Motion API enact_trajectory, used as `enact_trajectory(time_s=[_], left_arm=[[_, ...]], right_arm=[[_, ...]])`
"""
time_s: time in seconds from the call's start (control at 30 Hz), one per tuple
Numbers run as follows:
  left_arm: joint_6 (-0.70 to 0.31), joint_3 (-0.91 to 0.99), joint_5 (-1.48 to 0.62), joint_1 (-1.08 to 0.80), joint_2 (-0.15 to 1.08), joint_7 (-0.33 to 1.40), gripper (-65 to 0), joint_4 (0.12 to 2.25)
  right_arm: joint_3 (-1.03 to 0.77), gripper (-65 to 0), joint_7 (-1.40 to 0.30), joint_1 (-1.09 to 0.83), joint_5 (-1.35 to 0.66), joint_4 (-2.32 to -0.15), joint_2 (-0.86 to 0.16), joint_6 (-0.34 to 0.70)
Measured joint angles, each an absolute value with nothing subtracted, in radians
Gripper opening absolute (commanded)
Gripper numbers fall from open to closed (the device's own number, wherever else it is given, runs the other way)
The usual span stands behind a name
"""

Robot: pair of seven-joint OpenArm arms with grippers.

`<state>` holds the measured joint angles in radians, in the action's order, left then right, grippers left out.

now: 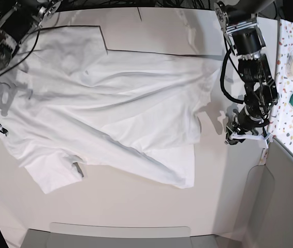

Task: Layout the t-shirt on the table in an organized manner, then fold the t-shirt properly
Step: 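Release the edge and smooth the shirt body with the left gripper, then grasp the shirt hem with the right gripper and pull it outward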

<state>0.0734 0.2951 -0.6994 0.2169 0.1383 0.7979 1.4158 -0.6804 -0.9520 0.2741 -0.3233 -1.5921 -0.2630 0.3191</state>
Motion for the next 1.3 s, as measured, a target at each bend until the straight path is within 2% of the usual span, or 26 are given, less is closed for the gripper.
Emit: enact_trajectory(time_s=[0.13, 0.2, 0.3, 0.43, 0.63, 0.83, 0.97, 1.13, 1.23, 1.3], left_arm=[[0.071, 0.297, -0.691, 0.111, 0.15, 0.846, -59.9, 1.577], [0.019, 0.297, -0.692, 0.043, 0.15, 0.866, -59.9, 1.649], [-0.034, 0.296, -0.698, -0.04, 0.147, 0.871, -59.9, 1.726], [-0.036, 0.297, -0.692, -0.102, 0.148, 0.871, -59.9, 1.777], [-0.036, 0.299, -0.694, -0.175, 0.187, 0.866, -60.0, 1.807], [-0.043, 0.301, -0.696, -0.223, 0.209, 0.864, -60.2, 1.813], [-0.034, 0.304, -0.692, -0.264, 0.221, 0.861, -60.1, 1.86], [-0.038, 0.303, -0.696, -0.315, 0.216, 0.863, -60.0, 1.91], [-0.038, 0.303, -0.696, -0.33, 0.216, 0.861, -60.0, 1.912], [-0.038, 0.303, -0.693, -0.337, 0.217, 0.863, -60.0, 1.912]], right_arm=[[-0.594, -65.0, -0.971, 0.483, -0.323, -1.244, -0.297, 0.313], [-0.544, -65.0, -0.936, 0.549, -0.329, -1.08, -0.297, 0.315], [-0.471, -65.0, -0.883, 0.608, -0.318, -0.892, -0.311, 0.315], [-0.366, -65.0, -0.852, 0.695, -0.316, -0.701, -0.347, 0.31], [-0.294, -65.0, -0.805, 0.746, -0.31, -0.553, -0.361, 0.308], [-0.186, -65.0, -0.6, 0.844, -0.148, -0.413, -0.361, 0.242], [-0.154, -65.0, -0.532, 0.868, -0.038, -0.382, -0.333, 0.192], [-0.154, -65.0, -0.404, 0.908, 0.183, -0.369, -0.31, 0.074], [-0.166, -60.7, -0.263, 0.964, 0.328, -0.347, -0.283, -0.037], [-0.19, -60.5, -0.174, 0.974, 0.332, -0.352, -0.26, -0.038]])
